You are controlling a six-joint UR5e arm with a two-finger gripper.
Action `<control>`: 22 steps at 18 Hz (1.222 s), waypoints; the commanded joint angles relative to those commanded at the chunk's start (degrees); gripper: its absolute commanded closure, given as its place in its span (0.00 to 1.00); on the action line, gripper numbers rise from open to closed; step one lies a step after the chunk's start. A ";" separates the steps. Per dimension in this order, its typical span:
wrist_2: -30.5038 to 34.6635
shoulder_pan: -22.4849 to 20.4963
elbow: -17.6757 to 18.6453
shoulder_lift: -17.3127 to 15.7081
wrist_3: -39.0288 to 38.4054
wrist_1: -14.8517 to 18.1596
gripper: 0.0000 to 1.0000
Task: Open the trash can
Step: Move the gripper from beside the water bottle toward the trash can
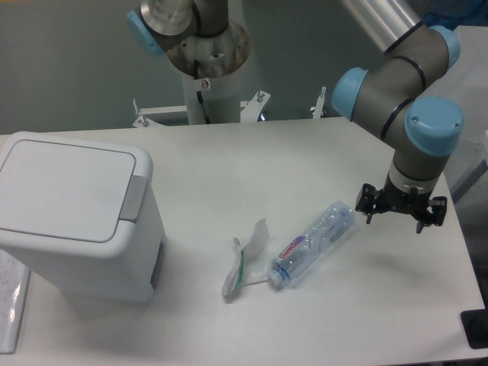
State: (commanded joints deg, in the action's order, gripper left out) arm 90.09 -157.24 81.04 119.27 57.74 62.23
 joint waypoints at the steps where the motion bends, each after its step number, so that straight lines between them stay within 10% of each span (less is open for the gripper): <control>1: 0.00 0.00 0.00 0.00 0.09 0.00 0.00; 14: -0.35 1.67 1.23 0.26 -0.17 -4.65 0.00; 22: -7.02 3.16 1.23 -0.53 -14.50 -6.24 0.00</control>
State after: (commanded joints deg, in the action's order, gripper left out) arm 83.07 -154.08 82.27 118.74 43.25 55.99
